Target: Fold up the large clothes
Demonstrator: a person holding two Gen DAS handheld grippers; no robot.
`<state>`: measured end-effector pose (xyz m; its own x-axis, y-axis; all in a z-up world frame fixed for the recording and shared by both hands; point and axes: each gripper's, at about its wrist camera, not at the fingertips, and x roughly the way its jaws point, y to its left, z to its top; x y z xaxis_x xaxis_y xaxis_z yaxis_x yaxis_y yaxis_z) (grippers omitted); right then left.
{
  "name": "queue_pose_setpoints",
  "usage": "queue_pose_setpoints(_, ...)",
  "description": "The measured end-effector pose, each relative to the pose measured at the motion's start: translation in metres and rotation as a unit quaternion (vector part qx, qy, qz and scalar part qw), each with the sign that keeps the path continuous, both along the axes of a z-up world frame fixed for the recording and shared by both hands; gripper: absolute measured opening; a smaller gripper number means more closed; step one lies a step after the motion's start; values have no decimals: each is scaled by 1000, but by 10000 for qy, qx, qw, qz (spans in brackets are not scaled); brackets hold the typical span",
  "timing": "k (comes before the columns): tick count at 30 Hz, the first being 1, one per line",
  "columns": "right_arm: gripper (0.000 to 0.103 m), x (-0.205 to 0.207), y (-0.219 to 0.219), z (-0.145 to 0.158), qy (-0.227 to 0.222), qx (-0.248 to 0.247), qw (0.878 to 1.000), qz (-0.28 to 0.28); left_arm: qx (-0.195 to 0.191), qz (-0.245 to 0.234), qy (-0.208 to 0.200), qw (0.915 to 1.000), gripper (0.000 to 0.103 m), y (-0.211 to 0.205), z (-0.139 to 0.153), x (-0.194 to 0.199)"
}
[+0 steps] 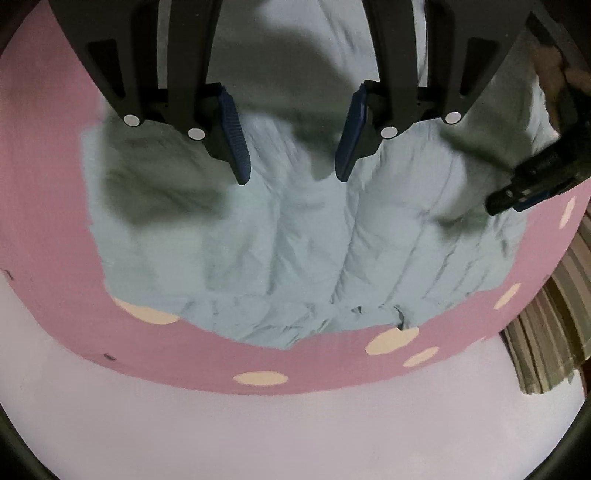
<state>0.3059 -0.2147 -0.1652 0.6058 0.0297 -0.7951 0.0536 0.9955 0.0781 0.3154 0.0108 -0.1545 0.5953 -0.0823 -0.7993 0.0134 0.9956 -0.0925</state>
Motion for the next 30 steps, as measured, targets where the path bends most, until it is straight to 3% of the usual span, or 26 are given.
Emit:
queue_pose_setpoints(1, 56, -10, -4, 4, -32, 5, 10000, -27, -30, 34, -66, 10000, 68, 9, 4, -14)
queue_pose_setpoints(9, 63, -120, -54, 15, -43, 37, 9994, -327, -223, 394, -63, 9990, 69, 81, 6, -118)
queue_pose_setpoints(16, 66, -196, -86, 3, 153, 353, 9970, -664, -686, 636, 343, 9950, 69, 126, -11, -188)
queue_pose_setpoints(23, 66, -237, -95, -17, 382, 654, 9943, -755, -823, 571, 400, 9942, 69, 140, -21, -231)
queue_pose_setpoints(30, 66, -261, -90, -27, 422, 762, 9938, -692, -888, 180, 407, 9951, 69, 133, -21, -256)
